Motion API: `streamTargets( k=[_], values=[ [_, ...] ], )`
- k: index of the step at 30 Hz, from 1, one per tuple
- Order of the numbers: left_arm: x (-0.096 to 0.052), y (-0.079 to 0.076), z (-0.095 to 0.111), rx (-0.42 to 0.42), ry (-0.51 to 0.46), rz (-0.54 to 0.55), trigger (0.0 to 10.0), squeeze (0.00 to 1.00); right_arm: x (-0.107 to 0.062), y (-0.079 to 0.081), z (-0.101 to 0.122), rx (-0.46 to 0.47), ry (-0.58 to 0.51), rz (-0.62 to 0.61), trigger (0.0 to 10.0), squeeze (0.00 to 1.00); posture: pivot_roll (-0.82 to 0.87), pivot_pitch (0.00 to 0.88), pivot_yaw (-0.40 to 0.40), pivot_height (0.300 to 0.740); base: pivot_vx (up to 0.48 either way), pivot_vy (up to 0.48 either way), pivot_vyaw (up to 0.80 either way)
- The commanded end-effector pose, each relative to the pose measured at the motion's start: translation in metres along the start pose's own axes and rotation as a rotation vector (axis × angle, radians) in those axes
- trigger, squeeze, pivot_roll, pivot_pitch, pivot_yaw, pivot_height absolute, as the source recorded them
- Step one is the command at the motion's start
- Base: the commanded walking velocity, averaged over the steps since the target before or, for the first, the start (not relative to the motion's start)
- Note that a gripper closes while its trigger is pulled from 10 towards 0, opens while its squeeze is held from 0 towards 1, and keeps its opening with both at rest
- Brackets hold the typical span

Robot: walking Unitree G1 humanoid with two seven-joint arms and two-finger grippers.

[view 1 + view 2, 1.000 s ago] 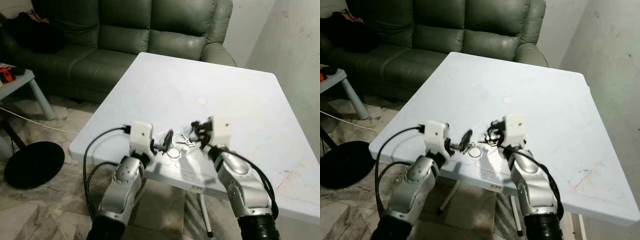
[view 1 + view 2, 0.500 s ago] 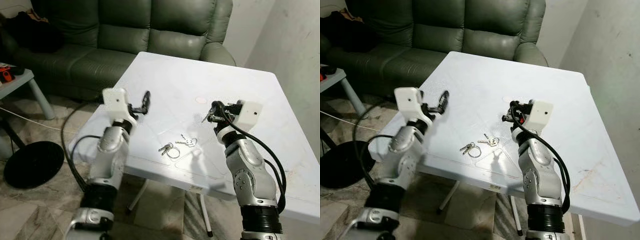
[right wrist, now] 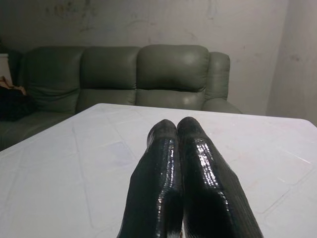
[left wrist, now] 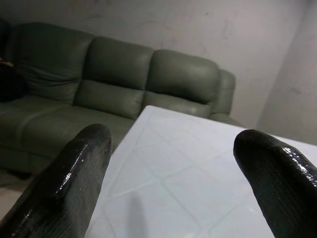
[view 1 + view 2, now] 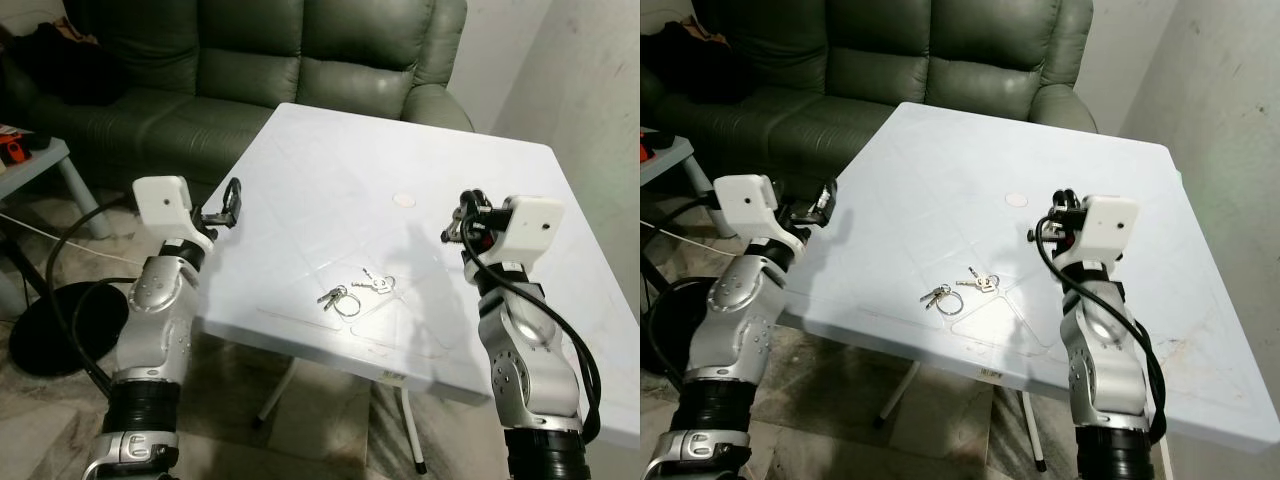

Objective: Hang keys on a hook

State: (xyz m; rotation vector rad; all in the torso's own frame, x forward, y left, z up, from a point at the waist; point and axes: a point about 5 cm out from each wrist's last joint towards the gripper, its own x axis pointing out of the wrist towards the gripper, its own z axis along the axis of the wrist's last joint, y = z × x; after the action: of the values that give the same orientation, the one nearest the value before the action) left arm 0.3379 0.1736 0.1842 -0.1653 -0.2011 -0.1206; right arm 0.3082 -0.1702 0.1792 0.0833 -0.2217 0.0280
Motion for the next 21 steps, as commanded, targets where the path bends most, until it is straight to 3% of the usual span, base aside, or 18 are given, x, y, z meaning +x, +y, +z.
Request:
streamTargets(
  k=[1, 4, 9, 21],
  values=[
    [-0.004, -0.001, 0.003, -0.016, 0.001, -0.019, 10.0, 0.0, -0.002, 0.0, 0.009, -0.011, -0.032, 0.005, 10.0, 0.0, -0.07, 0.0, -0.048, 0.74, 0.0, 0.0, 0.0],
    [-0.011, -0.003, -0.002, -0.079, 0.021, -0.012, 10.0, 0.0, -0.01, 0.004, 0.005, 0.008, -0.019, 0.029, 10.0, 0.0, -0.08, 0.0, -0.041, 0.74, 0.0, 0.0, 0.0],
    [-0.012, -0.012, -0.007, -0.11, 0.035, -0.025, 10.0, 0.0, -0.015, 0.007, 0.0, 0.025, -0.005, 0.026, 10.0, 0.0, -0.08, 0.0, -0.039, 0.74, 0.0, 0.0, 0.0],
    [0.004, -0.026, -0.013, -0.116, 0.078, -0.08, 10.0, 0.0, -0.004, 0.01, -0.008, -0.044, 0.025, 0.024, 10.0, 0.0, -0.09, 0.0, -0.035, 0.74, 0.0, 0.0, 0.0]
  ],
)
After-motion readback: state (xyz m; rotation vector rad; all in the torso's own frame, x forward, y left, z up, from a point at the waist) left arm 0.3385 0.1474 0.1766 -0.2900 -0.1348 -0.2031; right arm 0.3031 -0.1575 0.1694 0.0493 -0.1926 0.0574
